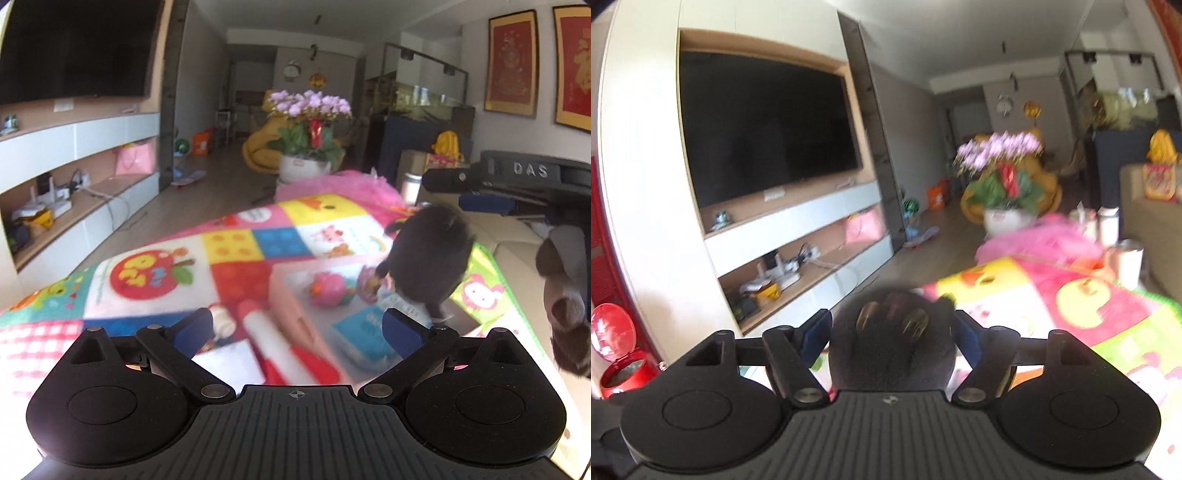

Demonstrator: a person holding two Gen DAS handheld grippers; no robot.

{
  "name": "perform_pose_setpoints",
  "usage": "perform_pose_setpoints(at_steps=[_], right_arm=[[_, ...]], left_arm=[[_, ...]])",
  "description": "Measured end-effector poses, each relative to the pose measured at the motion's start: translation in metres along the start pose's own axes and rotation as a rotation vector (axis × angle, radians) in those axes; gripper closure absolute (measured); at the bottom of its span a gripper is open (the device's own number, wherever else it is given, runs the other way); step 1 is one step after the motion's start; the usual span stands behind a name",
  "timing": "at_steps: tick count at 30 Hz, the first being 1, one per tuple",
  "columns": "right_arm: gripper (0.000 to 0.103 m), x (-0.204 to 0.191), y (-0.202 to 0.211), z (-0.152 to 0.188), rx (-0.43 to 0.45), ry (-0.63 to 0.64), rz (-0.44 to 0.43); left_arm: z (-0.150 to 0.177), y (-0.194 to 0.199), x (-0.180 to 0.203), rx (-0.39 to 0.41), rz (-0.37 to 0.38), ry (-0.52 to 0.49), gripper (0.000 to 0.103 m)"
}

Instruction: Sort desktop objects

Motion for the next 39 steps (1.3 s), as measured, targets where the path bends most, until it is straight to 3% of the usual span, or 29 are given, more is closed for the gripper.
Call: perform_pose_setpoints(at_steps=[9,12,17,19,22,24,26,30,31,35,39], right_arm=[[0.032,-0.006,-0.035,0.047,-0.125,-0.01,0.041],[0.048,-0.021,-0.044,0.062,-0.19,0.034,0.014],[0.045,-0.052,-0.046,0.072,-0.229,0.084,-0.05],[0.044,-0.061,-0.05,0.079,-0.286,0.123,-0.056],[0.043,-0.06,-0.06,0.095,-0.362,0.191,0.018],[0.042,-0.042,-0.068,0.098,-0.396,0.138,0.06],[0.042,-0.029,-0.07,0.093,-0.382,0.104,0.126],[0.042,-0.033,-0.067,0.085,-0.336,0.246,0.229],[0.042,-0.035,-0.066,0.083,-0.335,0.252,0.218],[0.042,-0.059,-0.055,0.072,-0.309,0.193,0.039],[0.047,-0.126,-0.048,0.095,-0.25,0.452,-0.061]], left_arm=[[0.074,0.039,-0.02,-0.112,-0.027,-0.043,0.001],[0.086,0.041,-0.022,-0.143,-0.011,0.0,0.001],[0.094,0.053,-0.024,-0.143,-0.023,0.026,0.0],[0.097,0.053,-0.025,-0.144,-0.028,0.025,0.0],[0.104,0.051,-0.027,-0.158,-0.044,0.029,0.0],[0.109,0.05,-0.028,-0.169,-0.047,0.038,0.0],[0.113,0.05,-0.029,-0.177,-0.049,0.04,0.0],[0.116,0.051,-0.03,-0.175,-0.054,0.052,0.0],[0.117,0.051,-0.031,-0.175,-0.055,0.055,0.0],[0.118,0.052,-0.03,-0.17,-0.059,0.059,0.0],[0.116,0.057,-0.036,-0.159,-0.064,0.087,0.0]])
Point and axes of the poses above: each gripper's, at about its wrist camera, not at the fingertips, and y roughly against the way its jaws point, x to its right, z to its underside, the point moved 1 cm from there along -y, roughly the way its jaws point, and after that the axes turned 10 degrees about x, right-handed, at the moved point
